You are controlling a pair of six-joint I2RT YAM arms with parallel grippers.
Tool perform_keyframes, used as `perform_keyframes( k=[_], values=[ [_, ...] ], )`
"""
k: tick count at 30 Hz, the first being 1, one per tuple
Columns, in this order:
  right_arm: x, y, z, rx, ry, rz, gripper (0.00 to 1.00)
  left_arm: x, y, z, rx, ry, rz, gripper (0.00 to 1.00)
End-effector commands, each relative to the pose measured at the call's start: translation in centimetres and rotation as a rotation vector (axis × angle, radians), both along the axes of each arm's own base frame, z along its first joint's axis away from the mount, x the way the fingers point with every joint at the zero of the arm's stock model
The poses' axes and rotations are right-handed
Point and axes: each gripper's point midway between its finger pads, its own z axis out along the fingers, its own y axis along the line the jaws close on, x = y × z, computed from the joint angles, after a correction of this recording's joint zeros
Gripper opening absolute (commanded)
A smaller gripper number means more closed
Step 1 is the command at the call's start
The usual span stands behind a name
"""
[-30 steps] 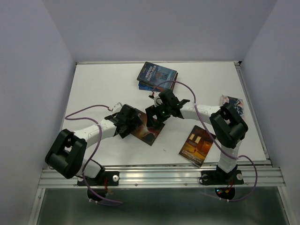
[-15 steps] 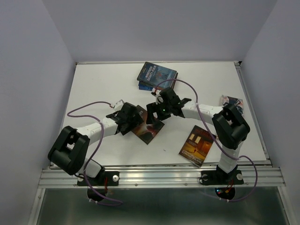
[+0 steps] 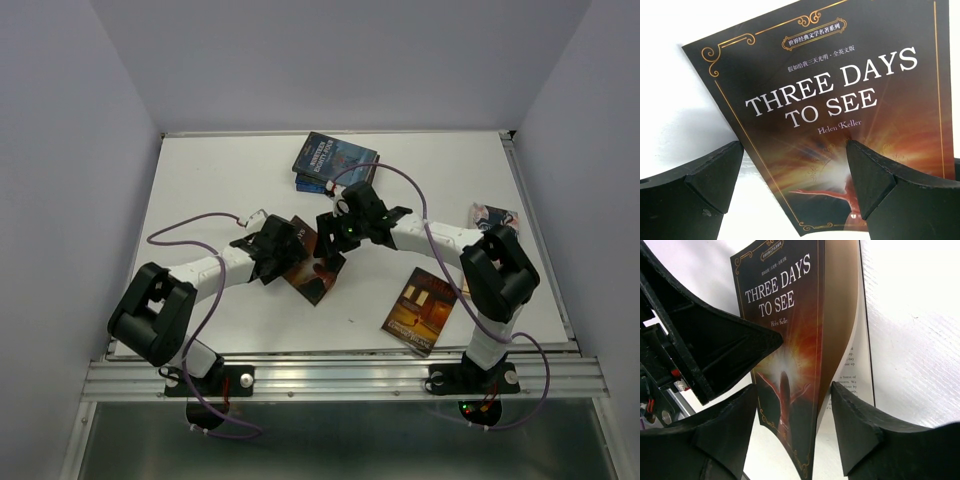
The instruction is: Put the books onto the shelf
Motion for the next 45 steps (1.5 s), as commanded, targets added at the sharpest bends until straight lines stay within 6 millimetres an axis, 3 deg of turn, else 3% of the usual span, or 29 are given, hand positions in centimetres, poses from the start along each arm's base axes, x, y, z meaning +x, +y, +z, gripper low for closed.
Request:
perform_keyframes(
  k=[1,6,12,16,20,21,24,28,29,30,35,41,45],
  values=[
    [-0.6,1.5,2.0,0.068,0.011,0.030,0.63,-2.2,0.8,-2.9,0.037,0.120,0.003,0.97],
    [-0.1,0.1,-0.2,0.029,0.074,-0.009,0.49,-2.2,1.1,-2.6,0.035,0.115,0.029,0.97],
    [0.0,-0.2,-0.3,0.048,0.101,0.005,0.28,-2.2,1.3,-2.3,0.031,0.111,0.048,0.97],
    [0.8,-0.2,1.6,0.077,0.063,-0.001,0.17,-1.9,1.3,-1.3,0.015,0.076,0.061,0.99],
    [3.1,-0.8,4.7,0.123,-0.001,-0.112,0.06,-2.2,1.1,-0.5,-0.080,0.022,0.064,0.99],
    [3.6,-1.0,5.4,0.149,0.002,-0.147,0.01,-1.4,0.8,0.8,-0.127,-0.036,0.069,0.99],
    [4.3,-1.0,8.1,0.258,-0.033,-0.164,0.01,-1.1,1.0,2.6,-0.206,-0.124,0.075,0.99],
    [4.1,-1.4,10.0,0.352,-0.014,-0.168,0.01,-0.7,1.0,4.7,-0.258,-0.226,0.060,0.99],
    [4.3,-1.8,10.3,0.370,-0.005,-0.176,0.01,-1.0,1.0,4.5,-0.268,-0.227,0.054,0.99],
    [4.2,-2.2,10.7,0.404,0.021,-0.174,0.01,-0.7,0.5,5.6,-0.307,-0.276,0.030,0.99],
    [3.0,-2.6,11.4,0.482,0.106,-0.122,0.01,-0.3,-0.3,7.1,-0.391,-0.369,-0.008,0.99],
    [2.2,-2.8,12.5,0.527,0.136,-0.065,0.01,1.2,-1.4,9.2,-0.397,-0.437,-0.080,0.99],
    [1.2,-3.2,13.7,0.547,0.114,-0.007,0.01,3.2,-0.8,9.9,-0.373,-0.468,-0.117,0.99]
  ],
)
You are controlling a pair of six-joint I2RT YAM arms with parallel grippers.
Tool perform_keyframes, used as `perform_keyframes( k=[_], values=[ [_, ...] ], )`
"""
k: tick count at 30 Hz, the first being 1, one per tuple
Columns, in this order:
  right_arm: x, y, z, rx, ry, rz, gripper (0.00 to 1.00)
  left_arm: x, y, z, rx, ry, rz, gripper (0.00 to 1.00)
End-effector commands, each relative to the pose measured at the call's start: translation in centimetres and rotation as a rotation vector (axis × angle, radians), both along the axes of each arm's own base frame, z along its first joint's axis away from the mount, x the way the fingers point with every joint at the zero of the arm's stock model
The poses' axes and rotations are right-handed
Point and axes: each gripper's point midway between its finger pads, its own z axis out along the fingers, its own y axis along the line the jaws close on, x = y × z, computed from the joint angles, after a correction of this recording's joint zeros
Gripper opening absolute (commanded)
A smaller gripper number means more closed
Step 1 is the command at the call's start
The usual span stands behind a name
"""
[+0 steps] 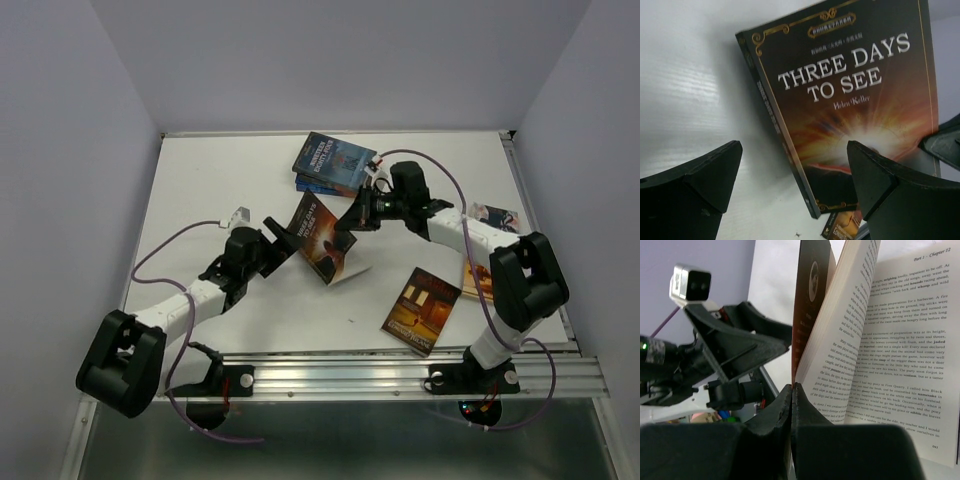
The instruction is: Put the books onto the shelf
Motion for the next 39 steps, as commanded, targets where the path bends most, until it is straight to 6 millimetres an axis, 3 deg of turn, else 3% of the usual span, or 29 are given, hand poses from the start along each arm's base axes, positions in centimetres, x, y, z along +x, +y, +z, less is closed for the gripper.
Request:
perform_keyframes(
  k=[1,9,20,24,31,39],
  values=[
    [-1.0,0.0,6.0,0.129,-0.145,0.085,0.01,3.0,-0.1,3.4,0.001,-0.139,-0.055,0.99],
    [-0.6,-1.5,7.5,0.148,-0.155,0.042,0.01,3.6,-0.8,3.3,-0.003,-0.173,-0.147,0.99],
    [-1.4,-2.3,6.6,0.156,-0.091,0.031,0.01,4.4,-2.9,4.9,-0.151,-0.229,-0.214,0.99],
    [-1.0,-3.0,6.8,0.163,-0.087,0.005,0.01,5.0,-3.7,4.3,-0.177,-0.211,-0.235,0.95],
    [-0.6,-3.5,8.5,0.215,-0.080,-0.040,0.01,4.0,-4.7,2.3,-0.266,-0.172,-0.262,0.89],
    [-0.9,-3.4,7.7,0.220,-0.041,-0.033,0.01,3.9,-7.3,4.2,-0.407,-0.240,-0.344,0.82]
  ],
)
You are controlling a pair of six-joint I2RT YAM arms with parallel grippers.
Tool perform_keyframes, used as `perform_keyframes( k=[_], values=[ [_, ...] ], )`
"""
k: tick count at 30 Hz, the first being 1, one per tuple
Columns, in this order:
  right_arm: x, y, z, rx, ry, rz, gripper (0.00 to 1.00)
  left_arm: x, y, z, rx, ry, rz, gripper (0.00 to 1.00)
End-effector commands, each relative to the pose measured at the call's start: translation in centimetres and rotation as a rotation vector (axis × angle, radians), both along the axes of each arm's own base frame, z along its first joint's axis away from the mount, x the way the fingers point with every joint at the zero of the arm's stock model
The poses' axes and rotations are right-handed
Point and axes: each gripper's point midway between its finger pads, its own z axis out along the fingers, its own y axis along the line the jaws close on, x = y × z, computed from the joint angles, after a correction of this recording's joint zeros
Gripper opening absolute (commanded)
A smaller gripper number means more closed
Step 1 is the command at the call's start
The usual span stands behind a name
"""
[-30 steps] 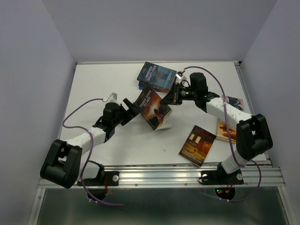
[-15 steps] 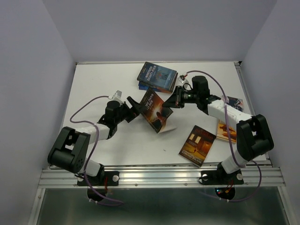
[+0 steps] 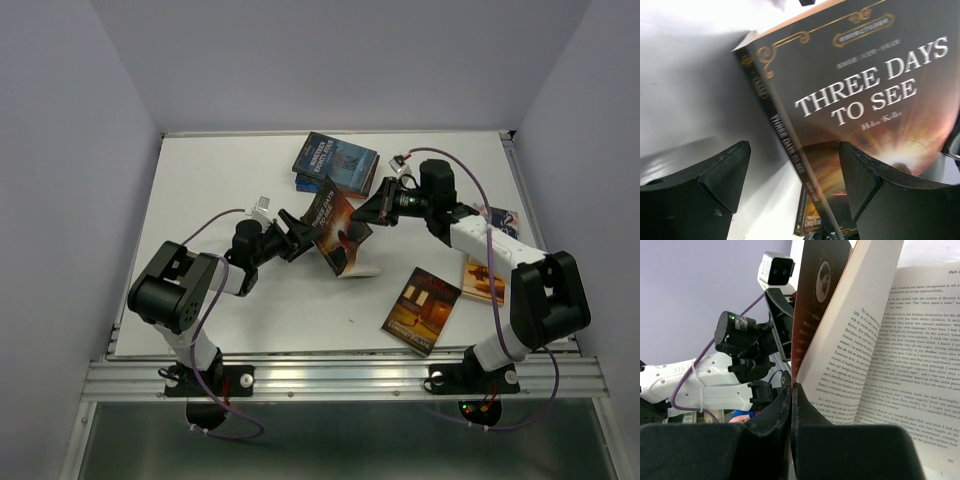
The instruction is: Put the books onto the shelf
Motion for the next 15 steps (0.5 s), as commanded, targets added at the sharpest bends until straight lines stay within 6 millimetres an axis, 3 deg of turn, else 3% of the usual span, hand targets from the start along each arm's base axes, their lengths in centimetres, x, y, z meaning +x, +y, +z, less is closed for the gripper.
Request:
perform_keyframes(
  k=[1,5,9,10,13,15],
  values=[
    [-0.4,0.0,2.6,0.063,-0.066,0.025,0.01,0.0,-1.8,4.4,-0.125,-0.146,-0.065,0.81],
    [0.0,0.2,2.1,0.057,-0.058,0.021,0.01,-0.1,-1.8,5.0,-0.137,-0.164,-0.065,0.70],
    [0.1,0.3,2.4,0.064,-0.068,0.031,0.01,0.0,-2.2,4.9,-0.132,-0.165,-0.075,0.41],
    [0.3,0.3,2.5,0.061,-0.081,0.026,0.01,-0.1,-2.3,4.7,-0.131,-0.154,-0.084,0.38],
    [1.2,-0.6,3.5,0.059,-0.124,-0.005,0.01,-0.7,-2.2,4.0,-0.134,-0.122,-0.093,0.43],
    [2.4,-1.5,5.4,0.067,-0.178,-0.037,0.01,-1.3,-1.5,3.7,-0.123,-0.111,-0.064,0.41]
  ],
)
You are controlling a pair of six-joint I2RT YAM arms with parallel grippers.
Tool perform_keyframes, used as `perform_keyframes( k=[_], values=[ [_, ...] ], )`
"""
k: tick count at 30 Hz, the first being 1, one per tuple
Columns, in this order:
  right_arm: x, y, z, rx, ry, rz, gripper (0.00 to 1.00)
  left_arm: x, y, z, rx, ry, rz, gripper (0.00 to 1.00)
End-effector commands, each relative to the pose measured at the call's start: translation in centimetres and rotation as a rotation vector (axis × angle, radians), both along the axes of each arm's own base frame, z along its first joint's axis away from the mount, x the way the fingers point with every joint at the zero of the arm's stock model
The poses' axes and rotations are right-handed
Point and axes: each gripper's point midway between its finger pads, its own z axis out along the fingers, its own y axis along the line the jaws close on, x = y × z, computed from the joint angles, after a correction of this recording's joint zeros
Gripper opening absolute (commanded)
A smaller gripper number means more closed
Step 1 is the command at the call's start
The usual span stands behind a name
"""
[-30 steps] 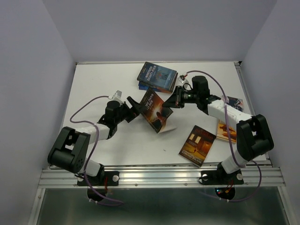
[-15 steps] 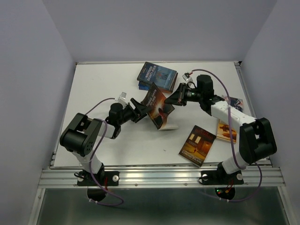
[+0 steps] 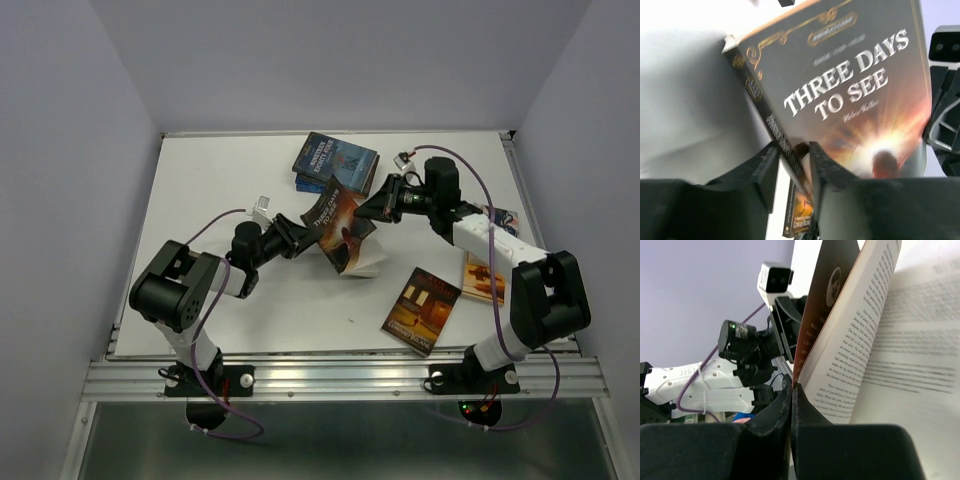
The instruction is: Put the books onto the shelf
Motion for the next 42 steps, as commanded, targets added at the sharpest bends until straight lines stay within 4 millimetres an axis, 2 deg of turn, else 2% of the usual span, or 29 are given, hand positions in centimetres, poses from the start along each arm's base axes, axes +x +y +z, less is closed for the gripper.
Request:
perform_keyframes(
  k=[1,2,5,9,10,11,14,15,18,19,20,21,24,25,26,29,34,35,36,39,40,42],
  values=[
    [2.3,-0.8,6.1,0.048,-0.226,-0.028,0.01,-1.3,-0.2,2.7,-0.042,-0.095,-0.028,0.37],
    [2.7,-0.8,7.5,0.045,-0.262,-0.026,0.01,-1.3,0.0,2.8,-0.030,-0.111,-0.015,0.33],
    [3.0,-0.7,7.7,0.027,-0.283,-0.013,0.01,-1.1,0.1,4.0,-0.014,-0.157,-0.013,0.00],
    [3.2,-0.6,6.7,0.017,-0.266,0.001,0.01,-0.7,-0.2,6.2,-0.016,-0.238,-0.029,0.00],
    [3.8,-0.7,7.3,-0.008,-0.298,-0.006,0.01,-0.5,-0.3,6.3,0.002,-0.237,-0.036,0.00],
    [4.3,-0.7,8.8,-0.019,-0.364,-0.009,0.01,-0.4,-0.4,6.2,0.018,-0.219,-0.038,0.00],
    [5.0,-1.1,10.8,-0.068,-0.456,-0.026,0.01,-0.5,0.3,6.0,0.064,-0.206,-0.009,0.00],
    [5.2,-1.4,12.3,-0.089,-0.485,-0.047,0.01,-0.2,0.9,5.8,0.089,-0.205,0.021,0.00],
    [6.9,-2.7,14.4,-0.166,-0.592,-0.128,0.01,-0.4,2.3,5.3,0.152,-0.176,0.072,0.00],
    [7.6,-3.4,15.9,-0.177,-0.623,-0.156,0.01,-0.4,3.1,5.4,0.184,-0.175,0.097,0.00],
    [8.3,-3.6,16.6,-0.201,-0.661,-0.175,0.01,-0.4,3.4,5.5,0.199,-0.174,0.108,0.00],
    [8.8,-4.2,18.5,-0.207,-0.701,-0.197,0.01,-0.2,4.1,5.6,0.225,-0.182,0.136,0.00],
    [11.1,-4.8,19.5,-0.258,-0.769,-0.226,0.01,-0.1,5.9,6.6,0.273,-0.184,0.197,0.00],
    [11.7,-5.3,21.2,-0.264,-0.808,-0.254,0.01,0.0,6.8,7.4,0.286,-0.200,0.236,0.00],
    [12.8,-5.4,20.9,-0.294,-0.836,-0.251,0.01,0.2,7.7,7.1,0.325,-0.183,0.257,0.00],
    [14.5,-5.2,22.3,-0.342,-0.959,-0.229,0.01,0.5,9.7,7.4,0.391,-0.163,0.328,0.00],
    [18.4,-5.0,20.8,-0.441,-1.048,-0.202,0.01,0.6,11.4,7.5,0.436,-0.145,0.365,0.00],
    [18.7,-4.6,21.1,-0.445,-1.107,-0.165,0.01,0.7,11.6,7.7,0.439,-0.145,0.368,0.00],
    [20.3,-4.1,18.9,-0.449,-1.071,-0.147,0.01,0.8,11.9,7.5,0.444,-0.138,0.373,0.00],
    [21.1,-2.4,17.0,-0.380,-1.055,-0.054,0.01,1.1,12.2,7.3,0.459,-0.120,0.370,0.00],
    [22.2,-1.7,15.4,-0.358,-1.021,-0.033,0.01,1.2,12.5,7.2,0.464,-0.119,0.373,0.00],
    [22.3,-0.4,14.1,-0.310,-0.991,0.013,0.01,1.6,12.9,6.8,0.481,-0.103,0.373,0.00]
  ],
)
